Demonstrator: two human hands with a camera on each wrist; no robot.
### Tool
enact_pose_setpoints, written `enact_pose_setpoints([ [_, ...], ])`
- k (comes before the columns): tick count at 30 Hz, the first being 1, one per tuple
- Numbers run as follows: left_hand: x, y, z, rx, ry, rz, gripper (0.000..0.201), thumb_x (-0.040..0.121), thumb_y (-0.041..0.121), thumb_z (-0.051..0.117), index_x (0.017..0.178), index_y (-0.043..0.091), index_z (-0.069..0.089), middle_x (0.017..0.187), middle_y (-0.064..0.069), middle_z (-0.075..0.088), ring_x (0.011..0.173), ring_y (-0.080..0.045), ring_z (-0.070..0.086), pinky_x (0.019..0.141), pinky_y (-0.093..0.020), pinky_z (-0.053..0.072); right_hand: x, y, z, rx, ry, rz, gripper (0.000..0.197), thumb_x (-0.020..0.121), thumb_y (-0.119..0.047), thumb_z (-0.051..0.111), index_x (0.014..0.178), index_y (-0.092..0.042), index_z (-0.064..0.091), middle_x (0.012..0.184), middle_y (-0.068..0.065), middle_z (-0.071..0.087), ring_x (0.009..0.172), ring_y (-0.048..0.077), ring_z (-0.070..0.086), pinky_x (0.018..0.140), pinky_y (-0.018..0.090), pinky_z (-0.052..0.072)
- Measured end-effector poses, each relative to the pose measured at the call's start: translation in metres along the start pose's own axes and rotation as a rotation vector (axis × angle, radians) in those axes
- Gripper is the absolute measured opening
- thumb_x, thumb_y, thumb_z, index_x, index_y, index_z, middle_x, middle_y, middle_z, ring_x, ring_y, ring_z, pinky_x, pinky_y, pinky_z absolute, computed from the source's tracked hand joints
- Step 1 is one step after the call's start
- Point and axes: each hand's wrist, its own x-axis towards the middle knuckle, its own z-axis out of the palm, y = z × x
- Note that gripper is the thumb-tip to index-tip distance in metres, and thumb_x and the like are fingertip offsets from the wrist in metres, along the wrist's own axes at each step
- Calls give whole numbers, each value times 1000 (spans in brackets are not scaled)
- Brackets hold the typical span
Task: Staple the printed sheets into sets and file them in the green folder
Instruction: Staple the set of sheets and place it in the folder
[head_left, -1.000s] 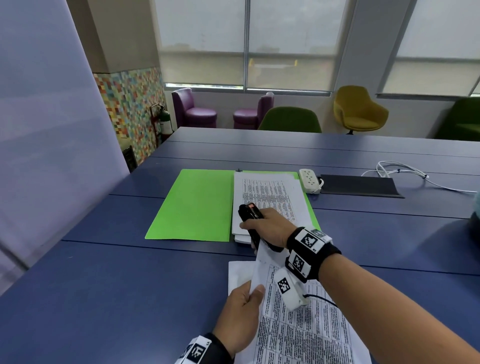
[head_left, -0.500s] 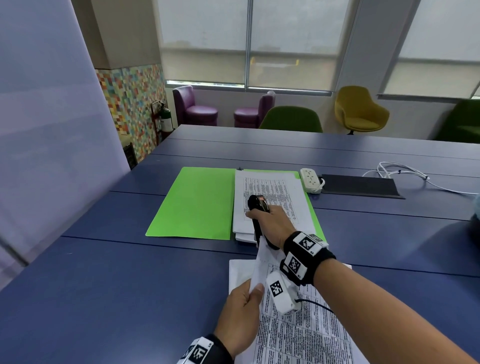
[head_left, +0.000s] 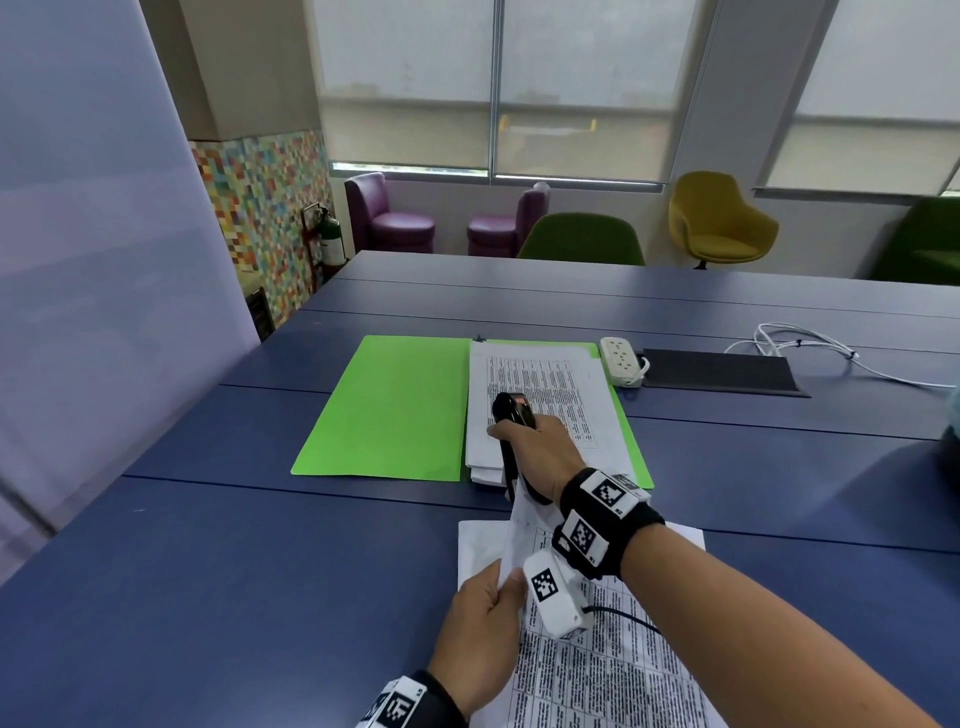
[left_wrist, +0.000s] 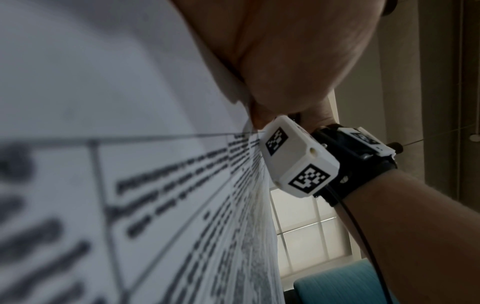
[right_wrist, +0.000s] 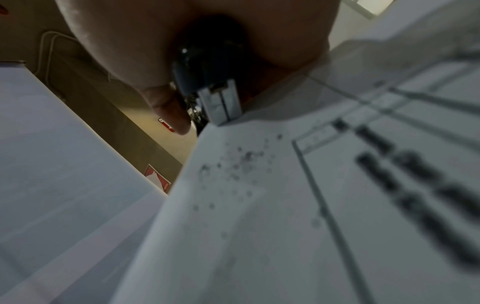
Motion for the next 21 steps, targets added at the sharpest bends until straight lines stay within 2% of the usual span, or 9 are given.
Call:
enact_pose_setpoints([
  [10, -1, 2, 0, -19, 13, 15, 34, 105, 29, 38, 102, 35, 71, 102, 16, 74, 102, -5, 66, 99, -36, 50, 1, 1, 0, -10, 1, -7, 31, 66, -38, 69, 74, -10, 58, 64, 11, 50, 59, 26, 52, 62, 43, 46],
  [14, 1, 1, 0, -32, 4, 26, 32, 105, 31, 38, 106, 35, 70, 105, 14, 74, 105, -6, 66, 100, -39, 50, -2, 0, -1, 1, 23, -20, 25, 77, -28, 69, 70, -10, 54, 58, 8, 45, 53, 24, 48, 57, 38, 43],
  [16, 1, -1, 1, -43, -2, 20, 32, 104, 36, 38, 106, 33, 70, 102, 8, 75, 102, -10, 68, 96, -43, 52, -2, 1, 0, 9, 44, -42, 27, 83, -21, 67, 64, -12, 49, 53, 2, 40, 50, 21, 42, 55, 34, 39],
  [18, 2, -3, 2, -41, -2, 16, 39, 96, 49, 38, 102, 28, 70, 95, -5, 74, 88, -16, 67, 86, -50, 52, -2, 3, 3, -17, 81, -71, 31, 84, -19, 66, 61, -15, 45, 49, -3, 36, 47, 18, 36, 53, 30, 35],
  [19, 3, -4, 2, -38, -5, 9, 43, 92, 54, 37, 100, 27, 69, 95, -10, 73, 84, -17, 64, 82, -48, 53, -3, 4, 3, -23, 86, -84, 30, 83, -20, 66, 61, -15, 46, 48, -4, 36, 48, 18, 36, 53, 30, 34],
  [20, 3, -5, 2, -39, -5, 8, 41, 92, 52, 37, 101, 28, 70, 94, -9, 73, 85, -17, 65, 82, -46, 53, -3, 4, 3, -24, 76, -92, 26, 81, -23, 66, 63, -15, 48, 49, -3, 39, 49, 18, 38, 54, 31, 36],
  [21, 3, -5, 1, -42, 0, 10, 36, 97, 46, 38, 102, 29, 70, 96, -4, 74, 90, -14, 67, 86, -44, 53, -4, 3, 3, -28, 56, -94, 22, 79, -26, 66, 67, -14, 52, 51, 1, 44, 50, 19, 43, 55, 32, 39],
])
